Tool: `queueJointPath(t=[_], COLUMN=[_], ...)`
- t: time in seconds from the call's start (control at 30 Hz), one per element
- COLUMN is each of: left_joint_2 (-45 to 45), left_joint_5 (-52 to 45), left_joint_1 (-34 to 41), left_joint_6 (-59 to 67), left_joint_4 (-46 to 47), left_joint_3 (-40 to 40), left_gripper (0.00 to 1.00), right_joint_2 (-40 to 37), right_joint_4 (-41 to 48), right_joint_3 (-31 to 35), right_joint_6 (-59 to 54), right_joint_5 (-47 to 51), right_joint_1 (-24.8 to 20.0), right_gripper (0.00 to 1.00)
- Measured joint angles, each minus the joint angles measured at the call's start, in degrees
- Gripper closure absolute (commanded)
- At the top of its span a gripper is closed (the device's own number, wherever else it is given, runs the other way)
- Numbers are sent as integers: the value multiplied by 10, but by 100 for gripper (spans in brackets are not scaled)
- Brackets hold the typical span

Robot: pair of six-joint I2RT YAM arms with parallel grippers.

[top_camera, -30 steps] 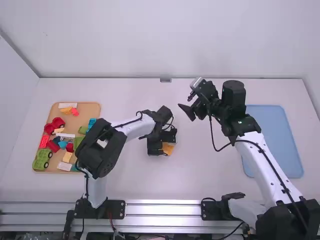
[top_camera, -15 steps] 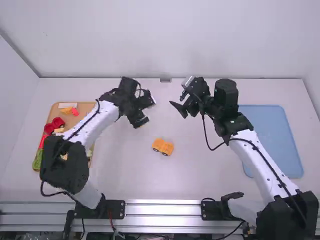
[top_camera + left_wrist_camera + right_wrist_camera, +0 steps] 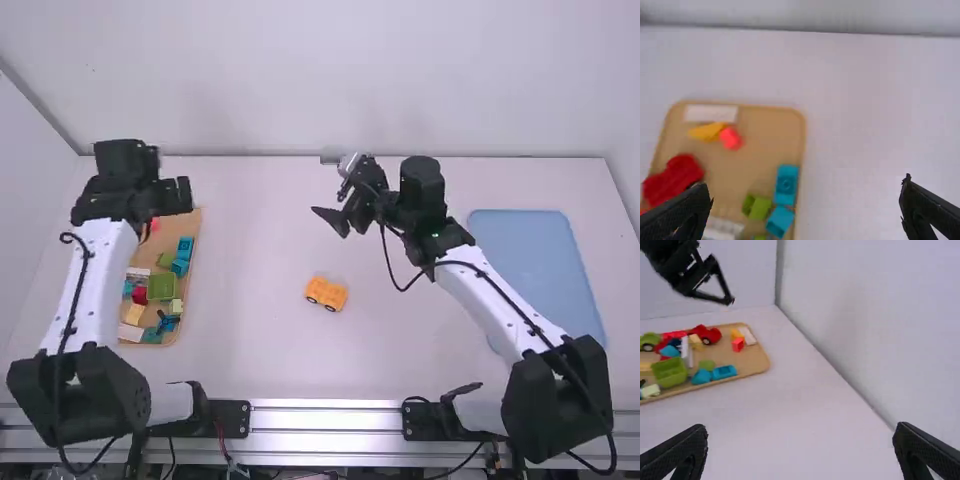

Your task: Assemble lego blocks to make yellow taxi

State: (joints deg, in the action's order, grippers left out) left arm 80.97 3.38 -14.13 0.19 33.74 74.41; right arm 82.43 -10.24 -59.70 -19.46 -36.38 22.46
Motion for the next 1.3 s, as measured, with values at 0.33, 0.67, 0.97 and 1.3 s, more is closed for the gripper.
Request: queueJointPath(t=[0.33,0.67,0.97,1.3], left_joint_2=[-1,-1,32,247], left_joint_5=[129,160,70,36], left_joint_1=[-67,-163,-222,-222], left_joint_6=[-195,-264,-198,-179], left_joint_4=[54,50,64,198], left_joint_3=[0,-25,-19,176], left_gripper=[1,1,1,1], right_joint_2=[38,157,160,160], right_joint_4=[160,215,214,214], right_joint_3=[-150,-237,-239,-239], right_joint_6=[-14,-26,-43,-50], right_joint_5=[16,21,22,21], right_joint_1=[56,76,75,75], right_gripper=[1,1,1,2])
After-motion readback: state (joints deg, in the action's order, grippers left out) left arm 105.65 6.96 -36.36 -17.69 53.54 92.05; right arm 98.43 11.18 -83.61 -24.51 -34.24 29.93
